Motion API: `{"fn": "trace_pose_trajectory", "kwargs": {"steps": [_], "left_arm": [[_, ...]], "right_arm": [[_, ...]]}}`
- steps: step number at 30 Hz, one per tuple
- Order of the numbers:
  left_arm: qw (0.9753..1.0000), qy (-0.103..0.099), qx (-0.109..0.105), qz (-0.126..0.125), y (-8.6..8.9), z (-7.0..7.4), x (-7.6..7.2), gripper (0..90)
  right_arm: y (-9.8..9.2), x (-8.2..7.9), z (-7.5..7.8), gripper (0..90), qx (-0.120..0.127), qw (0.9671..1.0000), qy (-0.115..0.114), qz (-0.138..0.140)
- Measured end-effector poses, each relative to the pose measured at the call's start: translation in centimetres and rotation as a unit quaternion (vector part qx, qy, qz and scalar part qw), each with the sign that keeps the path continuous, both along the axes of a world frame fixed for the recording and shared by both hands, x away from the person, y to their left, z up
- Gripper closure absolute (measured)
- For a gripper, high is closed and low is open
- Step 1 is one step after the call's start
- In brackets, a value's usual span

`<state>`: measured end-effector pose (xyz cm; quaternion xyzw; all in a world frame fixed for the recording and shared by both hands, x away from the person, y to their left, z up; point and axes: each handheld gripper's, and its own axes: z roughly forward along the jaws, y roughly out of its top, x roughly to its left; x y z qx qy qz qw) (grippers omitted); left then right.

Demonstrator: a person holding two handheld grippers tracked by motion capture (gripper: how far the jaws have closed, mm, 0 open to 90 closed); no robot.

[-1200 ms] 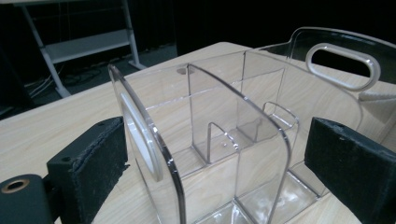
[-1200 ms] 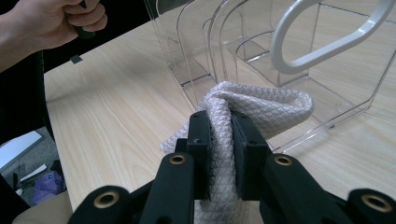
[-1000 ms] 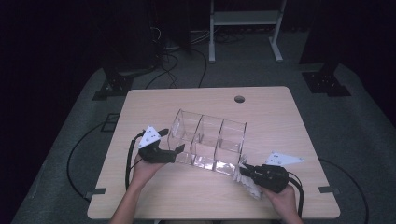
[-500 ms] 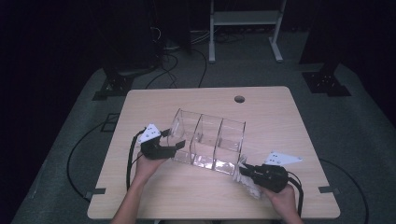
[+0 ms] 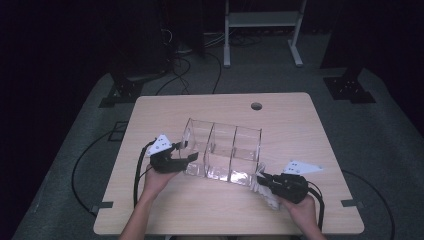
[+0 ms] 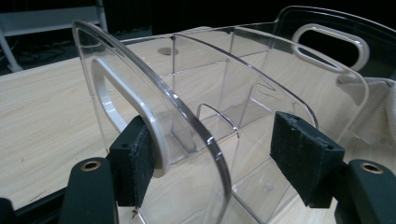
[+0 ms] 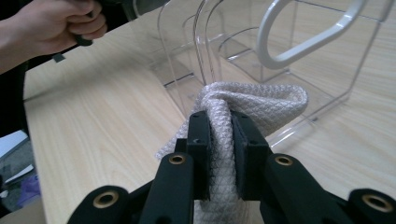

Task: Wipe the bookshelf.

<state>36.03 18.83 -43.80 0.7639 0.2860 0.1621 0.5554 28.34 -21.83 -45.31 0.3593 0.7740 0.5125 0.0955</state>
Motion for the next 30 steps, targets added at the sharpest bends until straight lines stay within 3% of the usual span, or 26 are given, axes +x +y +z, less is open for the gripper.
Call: {"fn": "trace_pose_trajectory", "kwargs": {"steps": [15,26,30], "left_arm": [[0.9999,-0.004,0.008,-0.011,-0.3,0.0,-2.0,40.6],[0.9996,-0.005,0.019,-0.021,-0.9,0.2,-2.9,43.1],[0.9995,-0.007,0.021,-0.023,-1.2,0.2,-3.2,43.5]], "right_arm": [[-1.5,3.3,0.2,78.2,-0.013,0.9986,-0.008,-0.050],[-2.1,5.3,0.3,78.2,-0.016,0.9976,-0.009,-0.066],[-2.4,5.8,0.1,78.2,-0.007,0.9975,-0.009,-0.069]]}}
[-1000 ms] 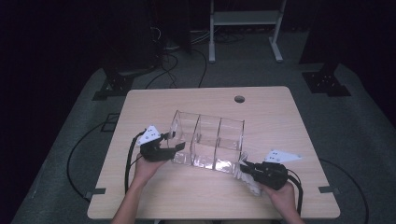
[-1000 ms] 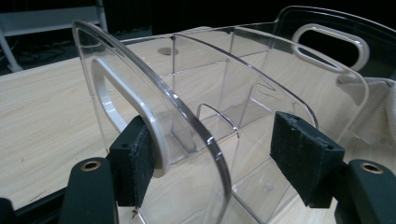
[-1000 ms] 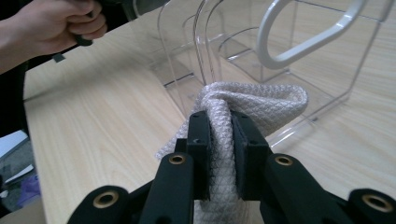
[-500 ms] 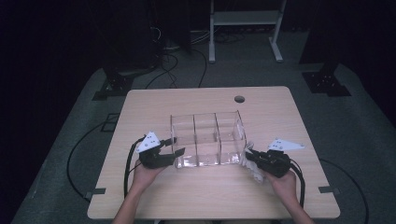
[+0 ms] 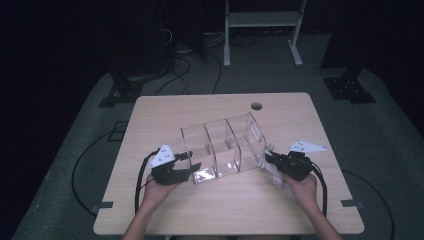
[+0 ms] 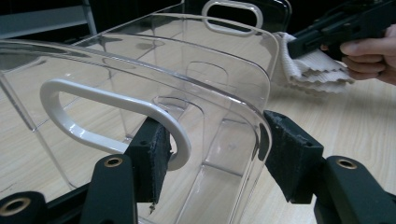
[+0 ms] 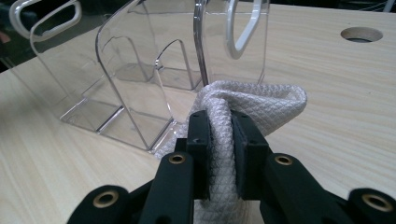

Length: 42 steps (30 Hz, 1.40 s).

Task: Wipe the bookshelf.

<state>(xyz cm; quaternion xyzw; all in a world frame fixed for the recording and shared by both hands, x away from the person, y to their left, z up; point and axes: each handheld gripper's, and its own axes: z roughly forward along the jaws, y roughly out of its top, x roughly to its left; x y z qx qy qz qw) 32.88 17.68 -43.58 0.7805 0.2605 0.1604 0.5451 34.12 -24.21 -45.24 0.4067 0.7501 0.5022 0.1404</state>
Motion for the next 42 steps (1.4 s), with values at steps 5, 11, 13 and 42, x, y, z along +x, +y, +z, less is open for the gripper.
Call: {"fn": "trace_pose_trajectory", "kwargs": {"steps": [5,11,13,42], "left_arm": [[1.0000,-0.001,0.003,-0.004,-0.2,0.0,-0.3,45.3],[1.0000,-0.003,0.001,-0.005,-0.3,0.0,-0.6,48.2],[1.0000,-0.004,0.002,-0.007,-0.3,0.0,-0.7,48.3],[0.9998,-0.017,-0.010,0.005,-0.9,-0.6,-2.2,49.1]], "right_arm": [[-0.2,0.6,-0.1,78.2,0.001,1.0000,-0.003,-0.003],[-0.5,0.8,-0.1,78.1,0.003,1.0000,-0.004,-0.002],[-0.6,0.9,-0.2,78.1,-0.001,1.0000,-0.007,-0.004],[0.2,0.6,4.8,78.2,-0.011,0.9979,-0.063,-0.012]]}}
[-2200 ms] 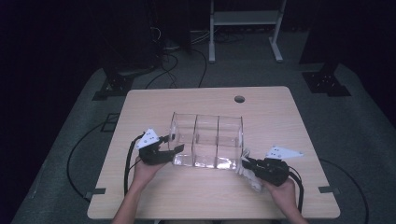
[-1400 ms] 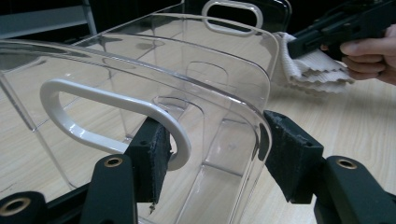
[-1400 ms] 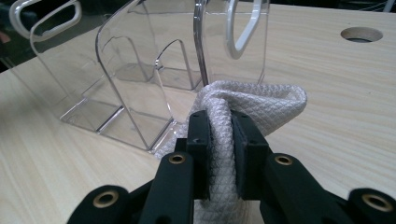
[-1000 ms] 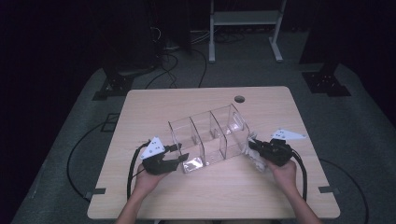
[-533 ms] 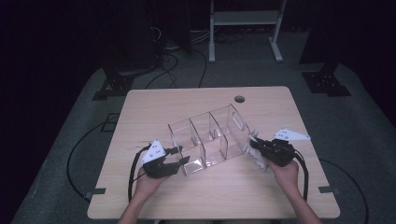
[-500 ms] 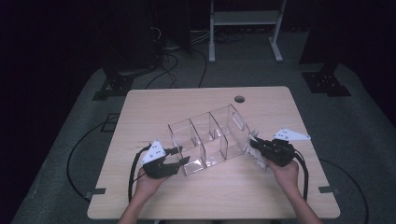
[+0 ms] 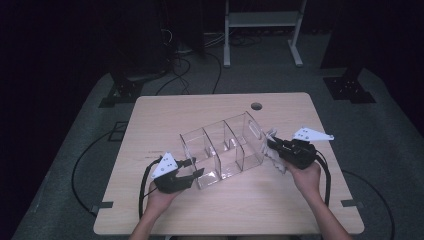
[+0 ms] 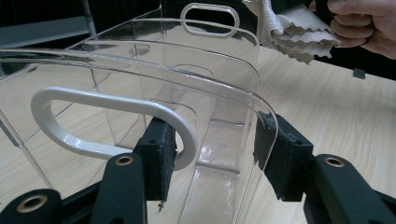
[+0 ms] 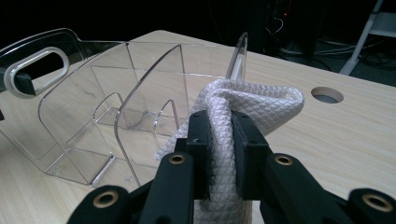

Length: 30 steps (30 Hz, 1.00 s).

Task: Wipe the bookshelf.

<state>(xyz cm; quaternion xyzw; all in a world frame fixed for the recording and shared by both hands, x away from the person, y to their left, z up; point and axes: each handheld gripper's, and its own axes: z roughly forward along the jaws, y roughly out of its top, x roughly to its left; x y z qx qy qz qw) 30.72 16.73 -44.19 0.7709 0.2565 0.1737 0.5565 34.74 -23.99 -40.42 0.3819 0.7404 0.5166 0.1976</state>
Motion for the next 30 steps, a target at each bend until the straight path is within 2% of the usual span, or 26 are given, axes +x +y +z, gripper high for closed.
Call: {"fn": "trace_pose_trajectory", "kwargs": {"steps": [5,9,10,16,20,22,24,28,30], "left_arm": [[1.0000,-0.002,-0.001,0.002,0.0,-0.1,-0.1,49.2],[1.0000,-0.003,-0.004,0.002,-0.1,-0.2,-0.1,49.2],[1.0000,-0.004,-0.004,0.003,-0.1,-0.2,-0.1,49.2],[1.0000,-0.005,-0.003,0.004,-0.3,-0.2,-0.1,49.0],[1.0000,-0.004,-0.004,0.004,-0.3,-0.2,-0.1,49.0],[1.0000,-0.004,-0.004,0.005,-0.3,-0.2,-0.1,49.0],[1.0000,-0.005,-0.005,0.005,-0.3,-0.2,-0.1,49.0],[1.0000,-0.005,-0.005,0.004,-0.3,-0.3,-0.1,49.0],[1.0000,-0.005,-0.003,0.005,-0.4,-0.2,-0.1,48.9]], "right_arm": [[0.1,-0.5,-0.9,78.4,-0.002,1.0000,0.000,-0.004],[0.0,-0.6,-2.1,78.3,0.004,0.9999,0.010,-0.009],[-0.1,-0.5,-2.9,78.3,0.011,0.9997,0.021,-0.011],[0.1,0.4,-6.3,78.2,0.007,0.9980,0.059,-0.020],[0.4,1.3,-7.8,78.1,-0.016,0.9956,0.090,-0.021],[0.4,1.4,-7.8,78.1,-0.016,0.9954,0.092,-0.022],[0.4,1.2,-7.3,78.1,-0.016,0.9963,0.082,-0.023],[0.2,0.7,-5.7,78.1,0.004,0.9985,0.048,-0.026],[0.3,0.7,-5.2,78.1,0.003,0.9987,0.042,-0.026]]}}
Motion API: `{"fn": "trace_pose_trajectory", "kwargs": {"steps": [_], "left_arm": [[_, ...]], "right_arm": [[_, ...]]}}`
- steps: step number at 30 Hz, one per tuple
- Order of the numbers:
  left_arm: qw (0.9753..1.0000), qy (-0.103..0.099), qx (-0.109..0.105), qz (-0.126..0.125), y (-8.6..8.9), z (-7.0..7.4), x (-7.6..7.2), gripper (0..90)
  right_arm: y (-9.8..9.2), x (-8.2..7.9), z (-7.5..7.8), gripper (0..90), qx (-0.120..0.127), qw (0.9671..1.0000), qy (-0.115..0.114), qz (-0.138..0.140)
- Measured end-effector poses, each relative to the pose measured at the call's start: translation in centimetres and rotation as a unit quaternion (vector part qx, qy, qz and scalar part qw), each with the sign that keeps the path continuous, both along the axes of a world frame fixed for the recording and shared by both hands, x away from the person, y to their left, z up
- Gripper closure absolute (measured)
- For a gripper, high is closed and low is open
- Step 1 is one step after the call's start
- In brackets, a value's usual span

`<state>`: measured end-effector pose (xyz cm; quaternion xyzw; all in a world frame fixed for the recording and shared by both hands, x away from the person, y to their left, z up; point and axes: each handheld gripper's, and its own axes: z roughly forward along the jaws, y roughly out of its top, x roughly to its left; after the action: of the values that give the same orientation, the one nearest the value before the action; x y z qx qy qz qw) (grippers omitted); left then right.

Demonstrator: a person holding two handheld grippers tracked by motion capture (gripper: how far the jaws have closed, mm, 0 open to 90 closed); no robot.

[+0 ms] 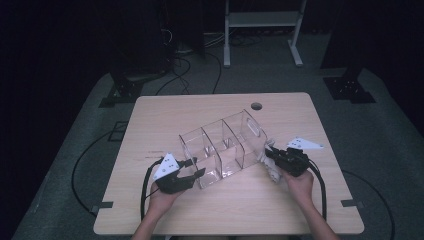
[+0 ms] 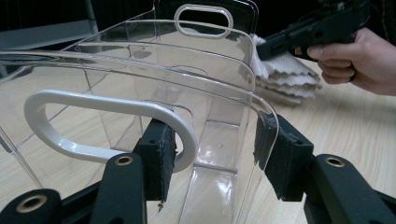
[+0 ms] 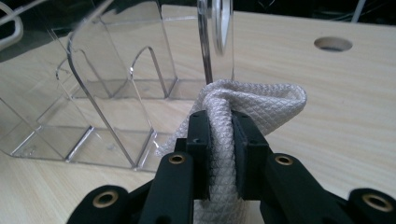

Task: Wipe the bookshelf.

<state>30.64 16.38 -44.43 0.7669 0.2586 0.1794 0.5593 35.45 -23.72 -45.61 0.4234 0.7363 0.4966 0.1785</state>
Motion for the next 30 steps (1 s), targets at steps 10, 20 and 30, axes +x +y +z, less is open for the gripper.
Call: {"fn": "trace_pose_trajectory", "kwargs": {"steps": [10,20,30], "left_arm": [[1.0000,-0.001,0.002,0.000,0.1,0.0,0.0,48.9],[1.0000,-0.002,0.002,-0.001,0.1,0.0,0.0,48.9],[1.0000,-0.004,0.002,0.000,0.1,0.0,0.0,48.9]], "right_arm": [[0.6,0.8,-3.2,78.1,-0.015,0.9987,0.049,-0.004],[0.5,0.4,-1.4,78.1,-0.005,0.9998,0.016,-0.009],[0.8,1.2,-3.4,78.0,-0.025,0.9980,0.057,-0.006]]}}
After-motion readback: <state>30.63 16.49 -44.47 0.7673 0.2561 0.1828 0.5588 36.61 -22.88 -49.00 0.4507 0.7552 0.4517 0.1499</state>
